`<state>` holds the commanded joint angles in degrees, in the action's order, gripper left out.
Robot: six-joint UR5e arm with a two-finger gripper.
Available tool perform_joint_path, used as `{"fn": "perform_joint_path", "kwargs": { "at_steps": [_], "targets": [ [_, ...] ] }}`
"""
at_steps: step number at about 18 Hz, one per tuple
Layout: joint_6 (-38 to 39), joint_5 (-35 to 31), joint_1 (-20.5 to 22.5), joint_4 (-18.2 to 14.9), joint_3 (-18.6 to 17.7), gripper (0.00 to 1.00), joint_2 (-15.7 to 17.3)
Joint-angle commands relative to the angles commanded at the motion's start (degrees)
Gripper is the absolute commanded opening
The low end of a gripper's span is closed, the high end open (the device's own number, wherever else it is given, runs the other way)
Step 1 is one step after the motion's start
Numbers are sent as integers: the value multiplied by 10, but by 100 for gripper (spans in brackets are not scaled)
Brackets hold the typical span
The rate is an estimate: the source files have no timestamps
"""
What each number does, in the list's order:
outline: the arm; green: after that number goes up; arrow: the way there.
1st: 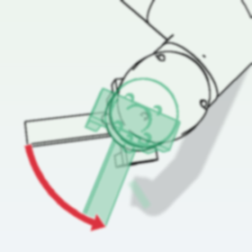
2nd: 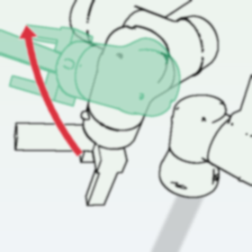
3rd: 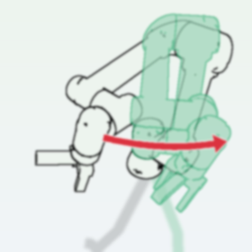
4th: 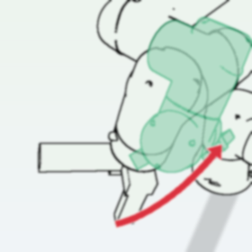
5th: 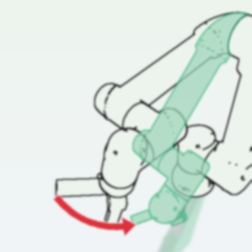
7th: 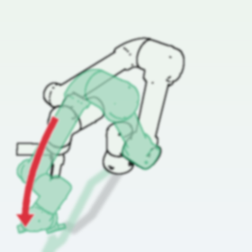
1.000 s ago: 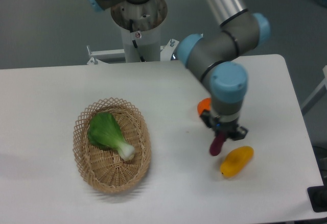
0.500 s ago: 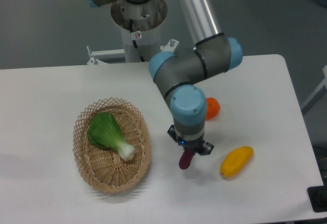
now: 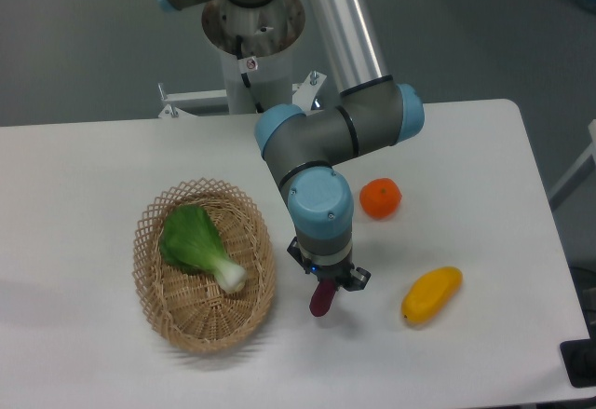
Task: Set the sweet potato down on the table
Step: 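Lower the sweet potato onto the table and open the gripper, then raise the open gripper away from the sweet potato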
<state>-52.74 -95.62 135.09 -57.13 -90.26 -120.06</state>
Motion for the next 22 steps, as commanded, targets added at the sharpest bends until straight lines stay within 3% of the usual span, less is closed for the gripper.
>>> {"fn": "perform_joint_path", "kwargs": {
  "at_steps": [1, 2, 8, 12, 22],
  "targets": [
    [2, -2, 0, 1, 0, 99, 0],
    [2, -3, 0, 0, 1, 100, 1],
    [-5, -4, 8, -4, 6, 100, 24],
    [-8, -1, 34, -4, 11, 100, 38],
    [-126, 7, 126, -11, 25, 100, 53]
  ]
}}
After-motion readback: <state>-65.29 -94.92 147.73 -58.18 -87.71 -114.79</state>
